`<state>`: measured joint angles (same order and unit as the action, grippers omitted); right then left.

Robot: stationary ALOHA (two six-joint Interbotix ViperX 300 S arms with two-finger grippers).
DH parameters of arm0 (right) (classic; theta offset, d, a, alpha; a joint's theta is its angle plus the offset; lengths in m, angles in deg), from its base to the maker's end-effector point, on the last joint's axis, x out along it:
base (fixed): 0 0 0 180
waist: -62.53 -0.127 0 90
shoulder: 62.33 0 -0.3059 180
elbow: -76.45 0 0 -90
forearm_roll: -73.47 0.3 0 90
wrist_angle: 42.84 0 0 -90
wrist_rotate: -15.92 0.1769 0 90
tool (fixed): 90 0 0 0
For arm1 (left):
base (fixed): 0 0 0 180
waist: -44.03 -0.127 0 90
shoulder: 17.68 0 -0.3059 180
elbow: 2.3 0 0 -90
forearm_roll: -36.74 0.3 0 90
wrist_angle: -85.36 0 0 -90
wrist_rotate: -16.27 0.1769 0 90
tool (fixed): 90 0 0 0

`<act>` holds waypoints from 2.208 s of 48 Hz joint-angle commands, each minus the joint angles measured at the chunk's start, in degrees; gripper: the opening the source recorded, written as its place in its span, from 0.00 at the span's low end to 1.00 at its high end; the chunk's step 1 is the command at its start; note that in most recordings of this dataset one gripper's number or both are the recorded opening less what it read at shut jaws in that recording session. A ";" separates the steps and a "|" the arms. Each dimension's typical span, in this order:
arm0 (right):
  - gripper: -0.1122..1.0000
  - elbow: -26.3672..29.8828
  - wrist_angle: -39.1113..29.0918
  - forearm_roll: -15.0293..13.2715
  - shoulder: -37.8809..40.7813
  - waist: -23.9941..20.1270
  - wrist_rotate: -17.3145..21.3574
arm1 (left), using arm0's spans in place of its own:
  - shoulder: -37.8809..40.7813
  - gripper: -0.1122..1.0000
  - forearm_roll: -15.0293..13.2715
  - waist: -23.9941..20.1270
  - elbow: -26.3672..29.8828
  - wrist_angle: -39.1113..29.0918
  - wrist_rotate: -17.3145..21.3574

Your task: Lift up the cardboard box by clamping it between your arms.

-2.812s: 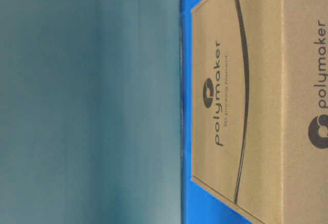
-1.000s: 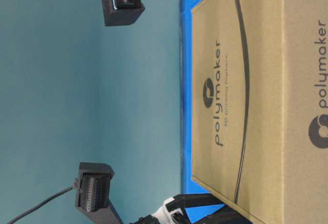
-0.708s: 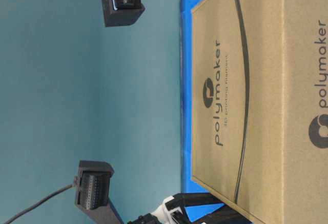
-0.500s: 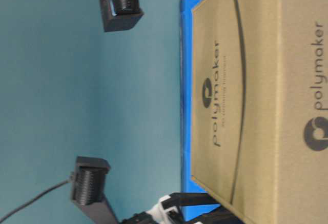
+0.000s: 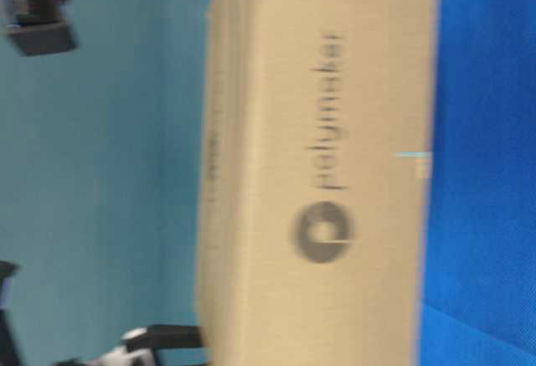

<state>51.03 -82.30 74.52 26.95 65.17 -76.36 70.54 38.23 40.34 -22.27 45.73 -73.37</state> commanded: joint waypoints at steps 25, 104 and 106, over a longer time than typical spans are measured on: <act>0.99 23.73 -22.59 0.97 -1.85 -1.58 0.97 | -1.93 0.88 -0.26 1.93 21.01 -19.69 -0.62; 0.99 9.05 -8.53 -0.88 -2.99 -0.35 1.93 | -0.53 0.88 0.26 0.62 9.40 -2.81 3.43; 0.99 7.47 -6.33 -0.88 -2.72 -0.18 1.93 | -0.18 0.88 0.26 0.53 8.53 -1.76 3.43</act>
<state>59.02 -96.36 73.56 23.87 64.73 -75.66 70.10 38.67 40.69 -14.36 37.46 -70.03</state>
